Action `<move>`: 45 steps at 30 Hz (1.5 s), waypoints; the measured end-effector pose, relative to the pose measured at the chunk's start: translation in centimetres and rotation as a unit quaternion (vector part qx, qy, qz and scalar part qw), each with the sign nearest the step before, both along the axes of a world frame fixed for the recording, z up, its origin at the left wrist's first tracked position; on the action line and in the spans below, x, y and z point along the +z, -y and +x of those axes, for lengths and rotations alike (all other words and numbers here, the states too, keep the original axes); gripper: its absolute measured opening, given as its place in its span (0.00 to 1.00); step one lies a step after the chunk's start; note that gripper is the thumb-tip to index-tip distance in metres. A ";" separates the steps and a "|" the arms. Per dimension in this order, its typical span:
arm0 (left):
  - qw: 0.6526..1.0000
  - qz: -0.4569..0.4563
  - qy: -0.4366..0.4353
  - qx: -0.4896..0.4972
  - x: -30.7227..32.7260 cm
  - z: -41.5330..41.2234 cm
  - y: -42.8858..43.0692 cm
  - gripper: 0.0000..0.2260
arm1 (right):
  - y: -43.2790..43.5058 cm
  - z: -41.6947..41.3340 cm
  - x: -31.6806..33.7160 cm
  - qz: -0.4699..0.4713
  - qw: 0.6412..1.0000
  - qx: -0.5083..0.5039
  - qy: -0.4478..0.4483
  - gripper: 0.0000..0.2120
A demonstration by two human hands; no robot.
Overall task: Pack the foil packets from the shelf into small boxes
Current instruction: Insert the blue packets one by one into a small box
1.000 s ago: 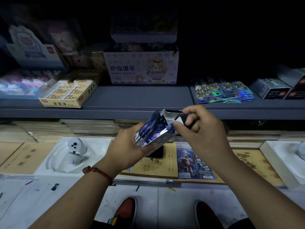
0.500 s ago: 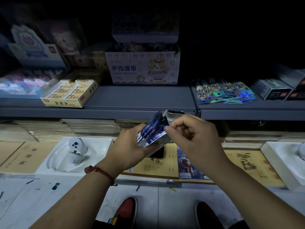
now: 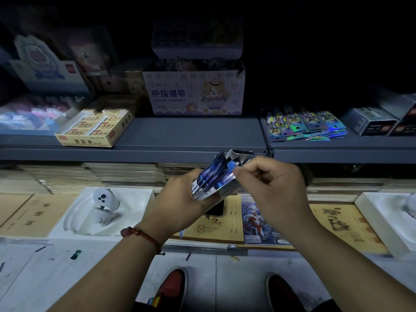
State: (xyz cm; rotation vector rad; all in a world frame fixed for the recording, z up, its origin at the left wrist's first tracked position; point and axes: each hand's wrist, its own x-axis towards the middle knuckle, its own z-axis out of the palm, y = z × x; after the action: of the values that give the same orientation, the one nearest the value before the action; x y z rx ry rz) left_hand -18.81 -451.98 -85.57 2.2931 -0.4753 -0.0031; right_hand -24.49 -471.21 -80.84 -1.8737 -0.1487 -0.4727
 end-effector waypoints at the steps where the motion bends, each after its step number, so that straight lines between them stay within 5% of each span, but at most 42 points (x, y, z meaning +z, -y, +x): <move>1: 1.000 0.002 0.000 -0.001 0.0 0.1 -0.1 0.19 | 0.2 0.0 0.1 0.020 1.000 -0.016 0.009 0.13; 6: 1.000 0.020 0.004 -0.001 -0.3 0.1 -0.2 0.20 | 0.4 -0.1 0.3 0.052 0.995 -0.063 0.051 0.14; 13: 1.000 0.026 0.008 -0.002 -0.2 0.0 -0.1 0.19 | -0.5 0.0 0.0 -0.007 0.998 -0.020 -0.059 0.18; 26: 0.999 0.016 -0.003 0.044 0.3 0.3 -1.2 0.14 | 1.8 0.4 1.5 0.175 0.978 -0.111 0.017 0.14; 34: 0.998 -0.030 -0.031 0.036 0.9 0.0 -1.2 0.14 | 3.5 0.8 1.7 0.191 0.955 -0.197 0.108 0.15; 45: 0.998 -0.030 -0.042 0.020 0.9 -0.4 -0.8 0.15 | 2.3 0.3 1.3 0.141 0.971 -0.175 0.082 0.15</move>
State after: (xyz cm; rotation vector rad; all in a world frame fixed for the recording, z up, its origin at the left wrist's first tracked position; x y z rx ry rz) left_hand -19.16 -451.16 -84.71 2.2336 -0.3801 -0.0646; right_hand -24.16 -473.51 -79.58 -1.5830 0.1383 -0.8463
